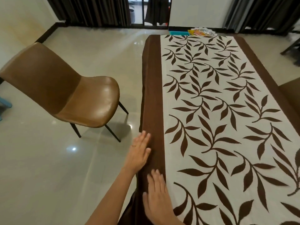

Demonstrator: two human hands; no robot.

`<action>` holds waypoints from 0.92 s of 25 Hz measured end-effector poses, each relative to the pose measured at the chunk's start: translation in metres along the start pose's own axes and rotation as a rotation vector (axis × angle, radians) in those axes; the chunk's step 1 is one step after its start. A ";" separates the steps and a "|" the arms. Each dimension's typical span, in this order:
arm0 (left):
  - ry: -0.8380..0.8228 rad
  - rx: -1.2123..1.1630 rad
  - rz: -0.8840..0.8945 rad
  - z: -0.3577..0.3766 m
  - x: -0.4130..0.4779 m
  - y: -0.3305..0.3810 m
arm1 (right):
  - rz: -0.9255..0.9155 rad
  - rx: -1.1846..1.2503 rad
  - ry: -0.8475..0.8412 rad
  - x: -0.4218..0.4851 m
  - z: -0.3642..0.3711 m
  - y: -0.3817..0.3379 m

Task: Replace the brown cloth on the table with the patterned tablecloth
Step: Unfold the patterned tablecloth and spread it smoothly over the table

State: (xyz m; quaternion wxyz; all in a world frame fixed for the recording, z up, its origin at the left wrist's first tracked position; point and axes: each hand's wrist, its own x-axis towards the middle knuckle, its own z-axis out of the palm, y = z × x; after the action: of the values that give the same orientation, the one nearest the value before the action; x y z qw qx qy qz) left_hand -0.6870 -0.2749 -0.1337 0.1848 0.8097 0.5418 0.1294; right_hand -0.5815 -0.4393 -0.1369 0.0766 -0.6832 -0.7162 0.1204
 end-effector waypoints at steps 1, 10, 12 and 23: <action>-0.083 0.019 0.141 -0.001 0.006 0.005 | 0.086 0.000 0.017 0.015 0.000 -0.008; -0.292 0.187 0.364 0.002 0.020 -0.010 | 0.312 0.016 0.065 0.033 0.021 -0.027; -0.292 0.185 0.334 0.001 0.030 -0.015 | 0.329 0.014 0.060 0.033 0.020 -0.029; -0.319 0.192 0.363 -0.023 0.166 -0.059 | 0.417 -0.023 0.135 0.041 0.026 -0.027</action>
State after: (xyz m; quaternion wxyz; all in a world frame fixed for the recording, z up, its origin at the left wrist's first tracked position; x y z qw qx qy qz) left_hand -0.6823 -0.0969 -0.1375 0.1636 0.9177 0.3615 -0.0208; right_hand -0.6170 -0.4014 -0.1562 0.0902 -0.8237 -0.5541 0.0794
